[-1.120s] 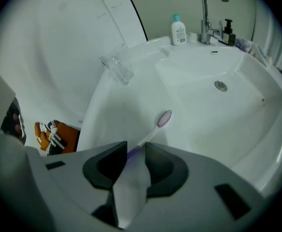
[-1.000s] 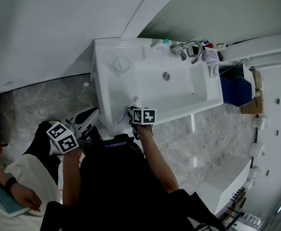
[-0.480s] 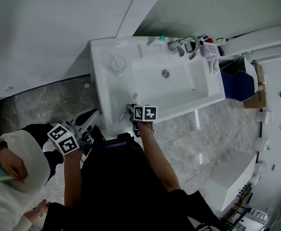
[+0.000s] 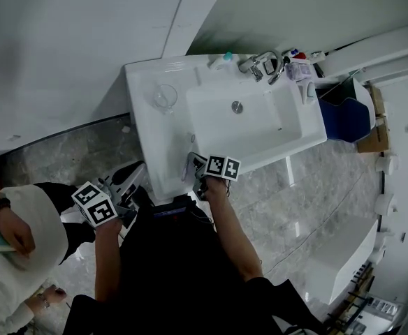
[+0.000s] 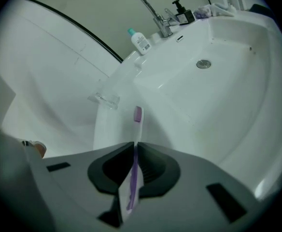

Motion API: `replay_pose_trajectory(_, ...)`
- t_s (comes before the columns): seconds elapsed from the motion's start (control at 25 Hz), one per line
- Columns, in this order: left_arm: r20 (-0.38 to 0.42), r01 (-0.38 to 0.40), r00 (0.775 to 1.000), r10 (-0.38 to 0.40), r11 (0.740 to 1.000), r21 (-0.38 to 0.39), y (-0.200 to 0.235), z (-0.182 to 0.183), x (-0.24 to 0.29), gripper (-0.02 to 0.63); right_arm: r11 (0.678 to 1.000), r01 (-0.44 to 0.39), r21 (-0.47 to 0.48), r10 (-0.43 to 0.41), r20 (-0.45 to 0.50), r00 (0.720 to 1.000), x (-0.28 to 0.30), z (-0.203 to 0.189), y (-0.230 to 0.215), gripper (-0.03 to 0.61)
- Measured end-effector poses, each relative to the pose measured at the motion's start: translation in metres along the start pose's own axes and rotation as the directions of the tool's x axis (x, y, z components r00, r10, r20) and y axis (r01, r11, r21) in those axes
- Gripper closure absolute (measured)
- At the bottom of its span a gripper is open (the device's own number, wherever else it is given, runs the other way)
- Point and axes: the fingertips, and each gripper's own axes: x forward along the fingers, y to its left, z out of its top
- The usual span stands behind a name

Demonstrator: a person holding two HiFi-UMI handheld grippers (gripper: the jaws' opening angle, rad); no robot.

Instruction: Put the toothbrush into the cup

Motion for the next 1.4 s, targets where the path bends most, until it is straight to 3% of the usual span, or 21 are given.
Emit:
replay_pose_trajectory(0.52,0.01,0.019,1.0,-0.019,1.0,0.001,-0.003,-0.001,0.005,0.594,0.979,-0.155,0.136,0.13,0.174,0.976,-0.022,0.019,0.003,0.555)
replay_pose_trajectory(0.96,0.031,0.039,0.999,-0.039,0.999,-0.004,-0.006,0.0,0.001,0.594,0.936,-0.323,0.14,0.247,0.393,0.886,-0.066,0.058,0.04,0.557)
replay_pose_trajectory(1.4,0.092,-0.005,0.996,0.003,1.0,0.023,-0.007,0.007,-0.001,0.594,0.894,-0.448,0.015,0.388,0.476,0.789,-0.099,0.105,0.082,0.558)
